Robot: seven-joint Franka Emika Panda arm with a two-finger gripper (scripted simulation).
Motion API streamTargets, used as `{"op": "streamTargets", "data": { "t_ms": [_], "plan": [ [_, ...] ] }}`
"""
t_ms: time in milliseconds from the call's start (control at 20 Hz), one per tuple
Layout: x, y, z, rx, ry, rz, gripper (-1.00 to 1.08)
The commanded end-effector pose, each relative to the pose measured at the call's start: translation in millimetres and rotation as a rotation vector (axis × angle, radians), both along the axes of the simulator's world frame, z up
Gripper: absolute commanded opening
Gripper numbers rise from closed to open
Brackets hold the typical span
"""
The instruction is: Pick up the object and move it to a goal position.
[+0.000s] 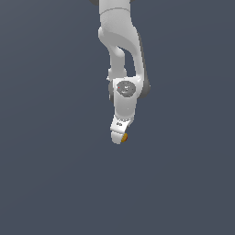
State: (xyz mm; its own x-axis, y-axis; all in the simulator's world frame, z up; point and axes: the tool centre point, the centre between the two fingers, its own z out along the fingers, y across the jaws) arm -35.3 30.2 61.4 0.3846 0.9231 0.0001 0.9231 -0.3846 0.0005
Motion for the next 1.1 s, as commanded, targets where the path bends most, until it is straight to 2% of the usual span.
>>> {"op": "streamTargets", "data": {
  "t_ms": [0, 350, 400, 850, 900, 1050],
  "plan": [
    [-0.7, 0.3, -12.6, 0.000, 0.001, 0.002, 1.00],
    [0.1, 0.0, -26.6, 0.000, 0.001, 0.002, 1.00],
    [0.1, 0.0, -26.6, 0.000, 0.001, 0.002, -1.00],
    [0.1, 0.0, -26.6, 0.000, 0.001, 0.002, -1.00],
    [12.4, -4.9, -12.0, -0.003, -0.033, -0.005, -1.00],
    [13.2, -8.0, -11.5, -0.003, -0.033, -0.005, -1.00]
  ]
}}
